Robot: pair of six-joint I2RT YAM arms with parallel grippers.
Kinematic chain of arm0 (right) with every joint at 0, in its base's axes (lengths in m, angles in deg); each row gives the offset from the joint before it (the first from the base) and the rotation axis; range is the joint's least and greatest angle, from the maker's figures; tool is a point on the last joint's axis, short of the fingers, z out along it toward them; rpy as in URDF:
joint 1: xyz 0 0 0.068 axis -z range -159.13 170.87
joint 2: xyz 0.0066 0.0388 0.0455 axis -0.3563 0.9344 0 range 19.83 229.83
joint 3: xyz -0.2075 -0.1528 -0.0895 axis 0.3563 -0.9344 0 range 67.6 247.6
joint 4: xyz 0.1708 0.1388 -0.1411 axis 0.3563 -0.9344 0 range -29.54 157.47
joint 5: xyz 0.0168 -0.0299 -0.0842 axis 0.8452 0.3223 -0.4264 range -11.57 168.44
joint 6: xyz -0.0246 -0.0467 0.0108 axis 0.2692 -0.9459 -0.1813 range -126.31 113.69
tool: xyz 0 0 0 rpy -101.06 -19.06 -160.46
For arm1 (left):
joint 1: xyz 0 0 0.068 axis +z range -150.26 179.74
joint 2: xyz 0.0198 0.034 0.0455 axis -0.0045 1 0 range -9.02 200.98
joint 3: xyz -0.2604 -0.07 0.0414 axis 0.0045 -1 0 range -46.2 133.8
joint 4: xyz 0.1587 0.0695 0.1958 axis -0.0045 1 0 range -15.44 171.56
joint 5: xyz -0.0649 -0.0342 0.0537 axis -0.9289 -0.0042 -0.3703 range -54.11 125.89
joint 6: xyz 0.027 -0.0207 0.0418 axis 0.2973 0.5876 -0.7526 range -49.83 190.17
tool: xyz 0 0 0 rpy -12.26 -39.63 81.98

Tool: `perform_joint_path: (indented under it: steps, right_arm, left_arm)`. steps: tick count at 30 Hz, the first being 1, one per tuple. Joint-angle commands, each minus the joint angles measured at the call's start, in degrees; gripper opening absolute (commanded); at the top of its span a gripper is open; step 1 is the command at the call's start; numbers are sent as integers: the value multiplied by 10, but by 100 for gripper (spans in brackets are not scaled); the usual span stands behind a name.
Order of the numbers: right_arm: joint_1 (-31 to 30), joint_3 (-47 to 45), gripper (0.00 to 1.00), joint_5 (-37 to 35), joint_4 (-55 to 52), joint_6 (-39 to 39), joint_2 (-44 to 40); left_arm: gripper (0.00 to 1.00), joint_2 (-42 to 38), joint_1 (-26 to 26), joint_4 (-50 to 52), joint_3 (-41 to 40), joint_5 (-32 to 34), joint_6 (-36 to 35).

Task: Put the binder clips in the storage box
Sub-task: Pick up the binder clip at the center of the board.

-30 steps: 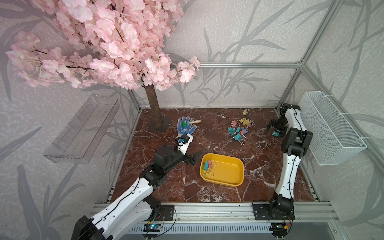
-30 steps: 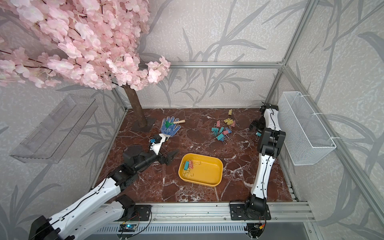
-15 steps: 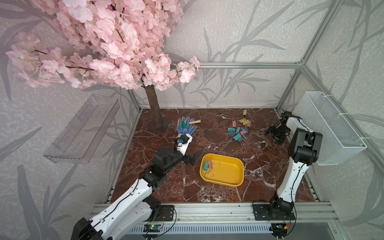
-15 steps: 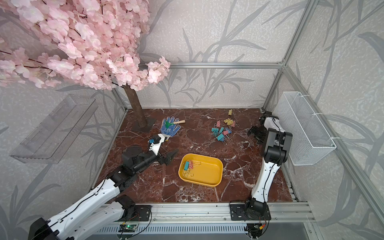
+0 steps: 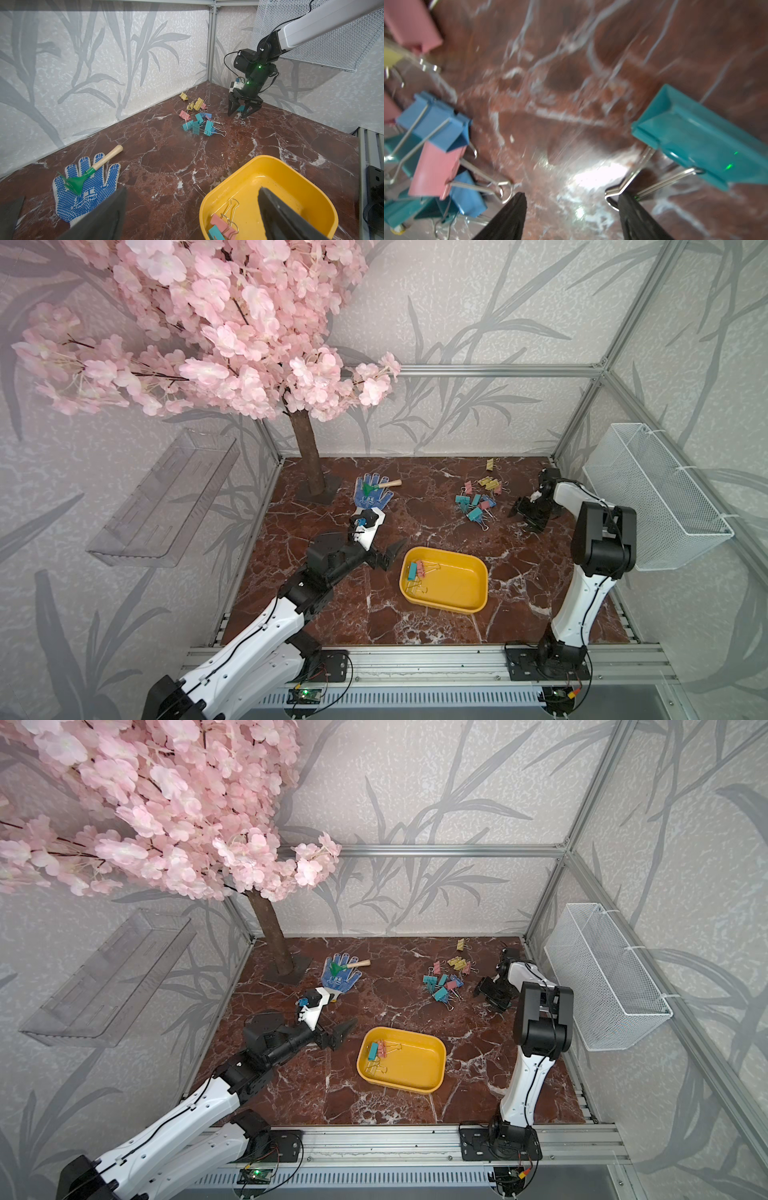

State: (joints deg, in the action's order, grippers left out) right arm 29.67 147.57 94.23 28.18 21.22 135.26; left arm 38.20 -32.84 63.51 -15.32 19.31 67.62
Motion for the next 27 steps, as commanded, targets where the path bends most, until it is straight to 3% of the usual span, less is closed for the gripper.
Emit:
perform_joint_path:
  steps: [1, 8, 11, 15, 19, 27]
  right_arm:
    - [-22, -76, 73, 20, 2, 23, -12]
    - [-63, -163, 71, -34, 3, 33, -141]
    - [-63, -151, 77, -128, -13, 44, -196]
    - [-62, -115, 85, -253, -40, 78, -194]
    - [-63, -90, 99, -234, -27, 64, -144]
    - [-73, -64, 95, -196, -4, 30, -69]
  left_arm:
    - [100, -7, -2, -9, -5, -2, -3]
    - [100, -8, -2, -10, -5, 0, -3]
    - [100, -6, -2, -11, -4, -6, -2]
    - [100, -5, -2, -10, -4, -9, -3]
    - [100, -9, -2, -10, -6, -5, -4]
    - [100, -7, -2, -10, -5, -7, -3]
